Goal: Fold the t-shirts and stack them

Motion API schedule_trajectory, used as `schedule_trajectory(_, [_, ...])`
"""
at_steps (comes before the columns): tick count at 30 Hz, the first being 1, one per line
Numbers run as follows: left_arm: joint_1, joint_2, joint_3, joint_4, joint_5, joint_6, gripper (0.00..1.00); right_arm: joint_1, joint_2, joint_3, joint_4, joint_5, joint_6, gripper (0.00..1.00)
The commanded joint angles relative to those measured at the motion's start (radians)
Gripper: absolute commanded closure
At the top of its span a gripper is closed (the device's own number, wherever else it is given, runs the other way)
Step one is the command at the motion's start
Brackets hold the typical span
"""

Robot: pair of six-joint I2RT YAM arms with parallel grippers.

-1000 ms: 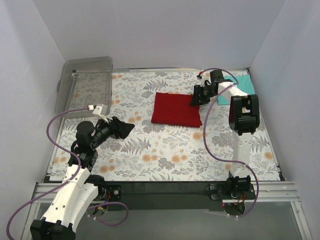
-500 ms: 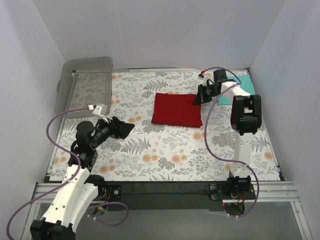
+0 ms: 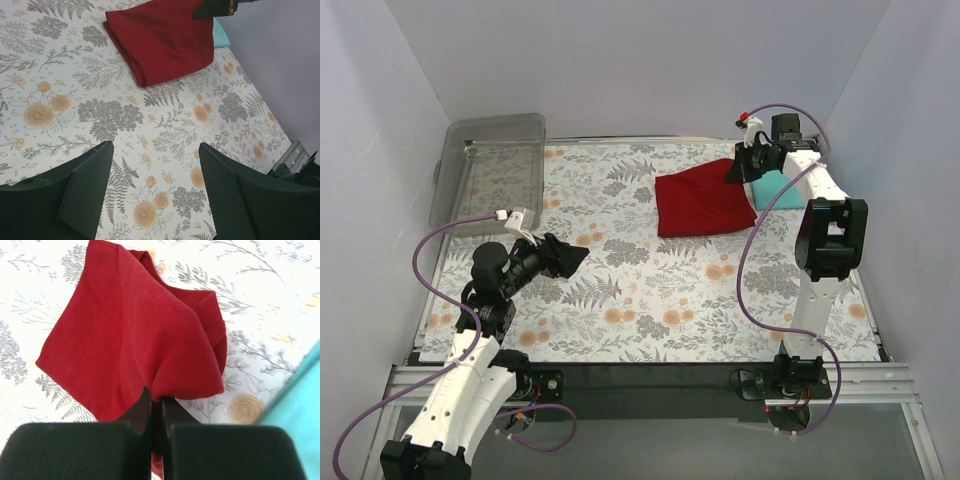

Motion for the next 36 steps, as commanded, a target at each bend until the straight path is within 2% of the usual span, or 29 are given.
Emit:
schedule_trajectory(1, [0.002, -0.011, 0.021, -0.01, -0.002, 0.015, 0.36, -0.013, -0.028, 0.085, -0.003, 0.041, -0.033, 0.99])
schedule_trajectory(15, [0.002, -0.005, 0.015, -0.007, -0.002, 0.02, 0.36, -0.056, 0.035, 0.286, -0.084, 0.13, -0.106, 0.99])
schedule_trajectory(36, [0.002, 0.024, 0.019, 0.003, 0.003, 0.024, 0.36, -0.102, 0.053, 0.381, -0.105, 0.168, -0.198, 0.99])
